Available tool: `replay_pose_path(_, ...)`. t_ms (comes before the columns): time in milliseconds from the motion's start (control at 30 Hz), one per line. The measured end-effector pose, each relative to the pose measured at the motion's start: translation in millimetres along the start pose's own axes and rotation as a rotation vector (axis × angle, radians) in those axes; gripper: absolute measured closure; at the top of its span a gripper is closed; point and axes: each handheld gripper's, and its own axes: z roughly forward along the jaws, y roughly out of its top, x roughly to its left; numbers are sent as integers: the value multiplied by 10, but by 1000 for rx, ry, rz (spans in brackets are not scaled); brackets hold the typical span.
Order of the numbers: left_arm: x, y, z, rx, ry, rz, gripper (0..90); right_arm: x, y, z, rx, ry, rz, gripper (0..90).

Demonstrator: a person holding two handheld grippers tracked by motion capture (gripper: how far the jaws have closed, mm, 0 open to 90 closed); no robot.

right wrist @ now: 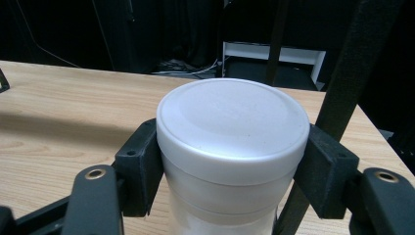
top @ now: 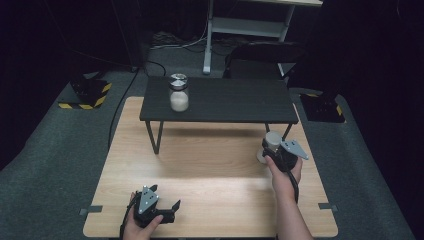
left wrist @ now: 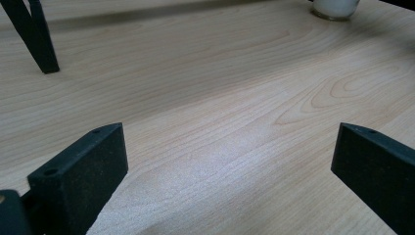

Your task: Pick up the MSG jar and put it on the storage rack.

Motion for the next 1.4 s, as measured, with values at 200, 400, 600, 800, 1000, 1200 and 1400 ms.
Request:
replay_pose_path(200,-10,14,5,8,4,8,3,9,24,-19,3,-5,-18,344)
replay_pose_path(400,-20,30,13,17,9,7,3,-33,43,-163,-40,27,-9,344)
replay_pose_path(600,-20,28,11,16,10,5,3,-15,61,-270,-50,67,-19,344)
replay_pose_path(800,-15,30,13,18,7,5,3,17,67,-387,-56,91,-19,344)
replay_pose_path(1000,-16,33,15,19,6,7,3,43,101,-538,-64,118,-19,344)
replay_pose_path(1200,-15,36,15,21,5,10,3,64,148,-706,-93,140,-13,344)
replay_pose_path(1400,-19,36,13,21,6,15,3,101,207,-848,-119,161,-21,344)
